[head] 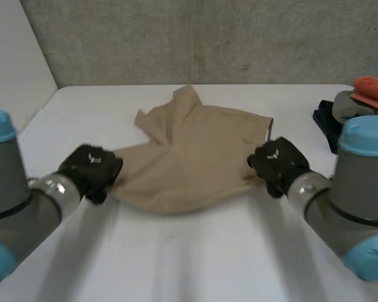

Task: Fold the laundry.

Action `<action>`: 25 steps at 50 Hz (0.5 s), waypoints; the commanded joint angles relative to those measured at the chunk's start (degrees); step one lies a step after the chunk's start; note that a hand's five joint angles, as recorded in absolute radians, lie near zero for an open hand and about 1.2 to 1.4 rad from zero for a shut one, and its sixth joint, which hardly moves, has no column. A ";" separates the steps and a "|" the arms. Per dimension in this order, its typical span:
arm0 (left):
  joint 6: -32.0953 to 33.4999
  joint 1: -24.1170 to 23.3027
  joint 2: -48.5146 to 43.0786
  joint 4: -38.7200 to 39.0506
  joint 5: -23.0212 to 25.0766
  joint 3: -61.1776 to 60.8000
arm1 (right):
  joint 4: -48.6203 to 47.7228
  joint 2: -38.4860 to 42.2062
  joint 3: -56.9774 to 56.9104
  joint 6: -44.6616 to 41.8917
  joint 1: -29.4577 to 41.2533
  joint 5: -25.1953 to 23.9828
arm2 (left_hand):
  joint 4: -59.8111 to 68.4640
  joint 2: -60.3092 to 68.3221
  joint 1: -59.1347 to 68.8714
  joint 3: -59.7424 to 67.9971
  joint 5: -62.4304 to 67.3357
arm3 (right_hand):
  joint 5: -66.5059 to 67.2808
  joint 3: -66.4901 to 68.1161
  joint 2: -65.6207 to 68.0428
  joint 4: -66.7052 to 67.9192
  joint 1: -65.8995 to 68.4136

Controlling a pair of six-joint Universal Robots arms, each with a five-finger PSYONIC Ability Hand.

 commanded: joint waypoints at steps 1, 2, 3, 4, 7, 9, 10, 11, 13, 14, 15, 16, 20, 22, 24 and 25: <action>9.14 -1.61 7.31 -18.99 0.34 -6.06 | 19.10 -8.18 7.08 -13.08 -3.16 -1.80 | 11.12 11.34 13.78 11.65 12.62 | 11.12 11.85 12.59 11.48 15.83; 11.50 -2.40 7.84 -22.84 1.04 -7.11 | 22.86 -9.32 9.18 -16.93 -4.39 -2.23 | 11.12 11.34 13.78 11.65 12.62 | 11.12 11.85 12.59 11.48 15.83; 12.22 -2.67 8.02 -24.19 1.39 -7.47 | 24.11 -9.68 10.07 -18.62 -4.75 -2.59 | 11.12 11.34 13.78 11.65 12.62 | 11.12 11.85 12.59 11.48 15.83; 13.10 -3.10 8.11 -25.77 1.83 -7.73 | 24.65 -10.12 10.86 -20.12 -5.19 -3.20 | 11.12 11.34 13.78 11.65 12.62 | 11.12 11.85 12.59 11.48 15.83; 15.13 -4.34 8.20 -30.08 2.89 -7.91 | 24.13 -10.83 13.42 -24.87 -5.63 -5.66 | 11.12 11.34 13.78 11.65 12.62 | 11.12 11.85 12.59 11.48 15.83; 15.39 -4.86 8.11 -30.53 3.41 -7.13 | 23.25 -10.65 13.77 -25.14 -6.15 -6.37 | 11.12 11.34 13.78 11.65 12.62 | 11.12 11.85 12.59 11.48 15.83; 15.39 -4.78 7.93 -29.92 3.42 -6.34 | 22.73 -10.56 13.43 -24.62 -6.16 -6.63 | 11.12 11.34 13.78 11.65 12.62 | 11.12 11.85 12.59 11.48 15.83; 15.31 -4.69 7.58 -29.04 3.42 -5.20 | 21.94 -10.39 13.07 -23.74 -6.33 -6.72 | 11.12 11.34 13.78 11.65 12.62 | 11.12 11.85 12.59 11.48 15.83; 14.87 -3.73 4.70 -24.67 3.33 -0.91 | 18.00 -8.82 10.89 -20.07 -6.33 -6.55 | 11.12 11.34 13.78 11.65 12.62 | 11.12 11.85 12.59 11.48 15.83; 14.61 -3.46 3.46 -22.90 3.24 0.69 | 16.50 -8.20 9.92 -18.56 -6.33 -6.46 | 11.12 11.34 13.78 11.65 12.62 | 11.12 11.85 12.59 11.48 15.83; 14.17 -3.20 2.23 -20.97 3.24 2.53 | 14.91 -7.58 8.95 -16.98 -6.25 -6.37 | 11.12 11.34 13.78 11.65 12.62 | 11.12 11.85 12.59 11.48 15.83; 13.73 -2.85 0.91 -19.03 3.41 4.38 | 13.33 -6.97 7.90 -15.40 -6.24 -6.19 | 11.12 11.34 13.78 11.65 12.62 | 11.12 11.85 12.59 11.48 15.83; 9.34 -2.14 -6.73 -9.10 3.24 14.92 | 5.86 -3.54 3.06 -7.93 -5.98 -4.26 | 11.12 11.34 13.78 11.65 12.62 | 11.12 11.85 12.59 11.48 15.83; 6.44 -2.41 -12.35 -3.91 3.15 22.39 | 0.59 -1.26 -0.10 -4.15 -5.37 -2.51 | 11.12 11.34 13.78 11.65 12.62 | 11.12 11.85 12.59 11.48 15.83; 5.12 -2.49 -16.31 -0.92 2.89 27.57 | -2.93 0.76 -2.12 -2.39 -4.93 -1.02 | 11.12 11.34 13.78 11.65 12.62 | 11.12 11.85 12.59 11.48 15.83; 3.89 -2.67 -20.24 1.27 2.28 33.17 | -6.42 2.60 -4.05 -0.90 -4.58 0.73 | 11.12 11.34 13.78 11.65 12.62 | 11.12 11.85 12.59 11.48 15.83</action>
